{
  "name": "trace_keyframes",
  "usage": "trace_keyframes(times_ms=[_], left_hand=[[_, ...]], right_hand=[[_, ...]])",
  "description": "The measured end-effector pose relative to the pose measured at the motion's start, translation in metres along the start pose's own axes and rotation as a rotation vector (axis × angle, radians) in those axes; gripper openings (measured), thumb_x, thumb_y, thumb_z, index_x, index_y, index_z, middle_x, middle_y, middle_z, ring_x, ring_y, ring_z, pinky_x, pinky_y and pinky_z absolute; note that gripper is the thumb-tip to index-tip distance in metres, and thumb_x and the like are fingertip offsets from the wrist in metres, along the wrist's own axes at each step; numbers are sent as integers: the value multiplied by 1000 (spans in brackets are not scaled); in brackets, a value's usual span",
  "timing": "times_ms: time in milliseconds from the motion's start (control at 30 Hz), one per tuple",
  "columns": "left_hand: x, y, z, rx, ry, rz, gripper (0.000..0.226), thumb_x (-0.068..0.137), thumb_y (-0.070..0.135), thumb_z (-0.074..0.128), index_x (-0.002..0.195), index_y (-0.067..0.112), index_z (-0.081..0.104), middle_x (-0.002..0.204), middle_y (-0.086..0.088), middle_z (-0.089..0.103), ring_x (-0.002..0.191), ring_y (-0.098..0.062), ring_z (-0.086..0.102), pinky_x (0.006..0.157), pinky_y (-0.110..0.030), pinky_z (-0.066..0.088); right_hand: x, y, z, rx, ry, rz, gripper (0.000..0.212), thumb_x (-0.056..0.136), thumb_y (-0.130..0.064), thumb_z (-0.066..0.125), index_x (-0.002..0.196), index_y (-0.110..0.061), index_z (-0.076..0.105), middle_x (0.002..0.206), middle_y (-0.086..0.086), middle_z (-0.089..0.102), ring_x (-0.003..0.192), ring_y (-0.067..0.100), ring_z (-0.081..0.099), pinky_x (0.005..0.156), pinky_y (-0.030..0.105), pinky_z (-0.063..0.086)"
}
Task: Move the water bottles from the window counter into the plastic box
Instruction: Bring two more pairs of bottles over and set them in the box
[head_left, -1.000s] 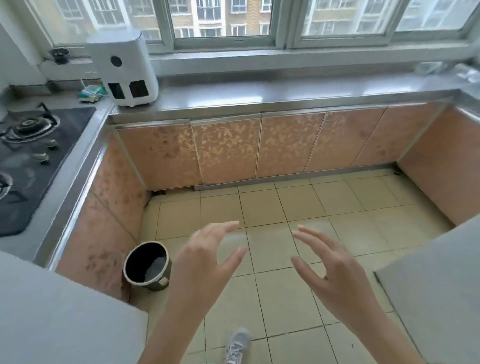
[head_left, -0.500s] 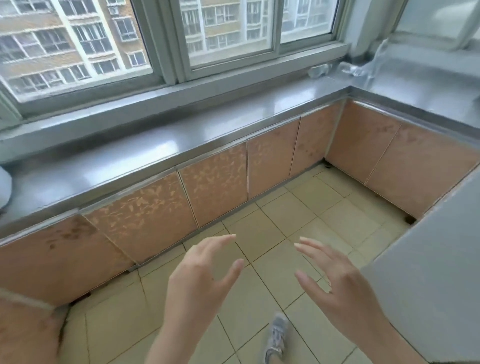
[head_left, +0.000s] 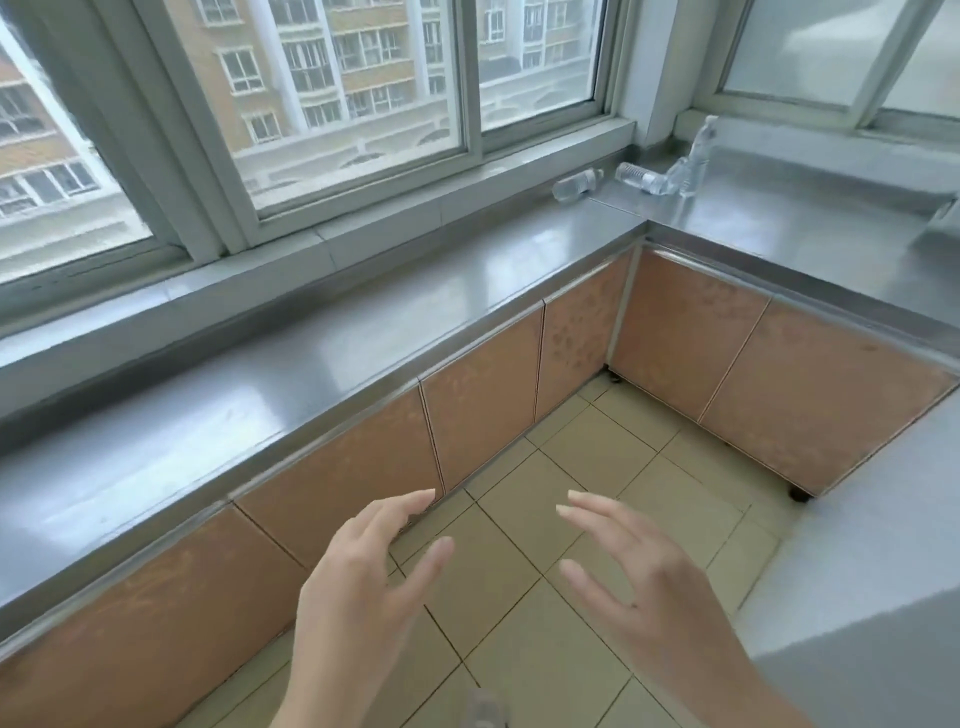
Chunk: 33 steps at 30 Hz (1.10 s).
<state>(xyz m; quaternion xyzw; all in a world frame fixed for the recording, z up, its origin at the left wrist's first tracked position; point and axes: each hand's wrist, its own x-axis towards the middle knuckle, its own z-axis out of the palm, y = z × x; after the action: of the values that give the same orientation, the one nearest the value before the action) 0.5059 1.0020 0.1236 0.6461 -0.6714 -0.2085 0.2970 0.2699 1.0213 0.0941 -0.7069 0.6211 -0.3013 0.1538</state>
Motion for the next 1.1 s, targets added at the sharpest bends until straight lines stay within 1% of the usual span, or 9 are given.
trace_keyframes(times_ms=[133,200,400,467,633,700,833,1000,1100], left_hand=[[95,9,43,-35,-59,43,32,83,46,69,111,54,59,109,45,54,109,19,47,70,-9,36],[146,15,67,-48,-102,80,31,83,46,68,112,54,58,107,44,55,109,19,46,71,-8,36],[295,48,117,-63,-270,185,30,85,48,66,111,57,54,110,43,54,112,18,46,74,-6,37],[340,64,133,-79,-309,213,30,84,50,65,110,59,54,111,45,53,112,16,48,81,-10,40],[440,111,188,-126,-356,271,32,83,49,64,115,53,58,116,44,54,112,15,50,79,-18,46],[475,128,214,-130,-380,289,33,84,49,65,116,52,58,116,45,54,113,16,49,82,-15,44],[543,162,270,-125,-389,292,33,85,47,66,116,52,58,117,43,55,112,18,49,81,-6,38],[621,210,330,-139,-363,214,32,85,48,66,115,54,57,116,41,55,112,18,49,84,-8,40],[665,241,357,-117,-370,200,31,86,48,66,115,53,57,115,41,54,111,19,48,78,-1,34]], right_hand=[[78,45,-1,-23,35,54,44,84,-55,46,125,-44,56,134,-32,47,123,-5,46,88,16,41],[119,68,0,-43,49,93,45,84,-56,44,126,-45,54,134,-34,45,122,-5,45,88,10,36],[223,123,-10,-38,75,192,45,83,-60,41,125,-50,52,134,-41,39,125,-12,38,89,9,33],[256,140,-18,-37,98,220,44,83,-59,42,125,-50,50,134,-41,39,125,-13,37,89,8,32],[328,196,-40,-40,189,315,43,83,-57,45,126,-50,48,136,-39,38,124,-12,39,86,7,34],[356,225,-48,-37,194,343,43,82,-58,44,125,-51,49,135,-40,39,125,-12,39,84,6,34],[415,293,-64,-24,192,341,43,83,-54,47,124,-44,56,133,-36,45,126,-10,41,96,15,33],[500,372,-107,-56,137,314,43,83,-55,45,124,-45,56,132,-39,43,124,-18,35,92,4,29],[555,410,-135,-65,97,291,41,85,-50,50,126,-44,55,134,-34,45,126,-14,37,96,14,36]])
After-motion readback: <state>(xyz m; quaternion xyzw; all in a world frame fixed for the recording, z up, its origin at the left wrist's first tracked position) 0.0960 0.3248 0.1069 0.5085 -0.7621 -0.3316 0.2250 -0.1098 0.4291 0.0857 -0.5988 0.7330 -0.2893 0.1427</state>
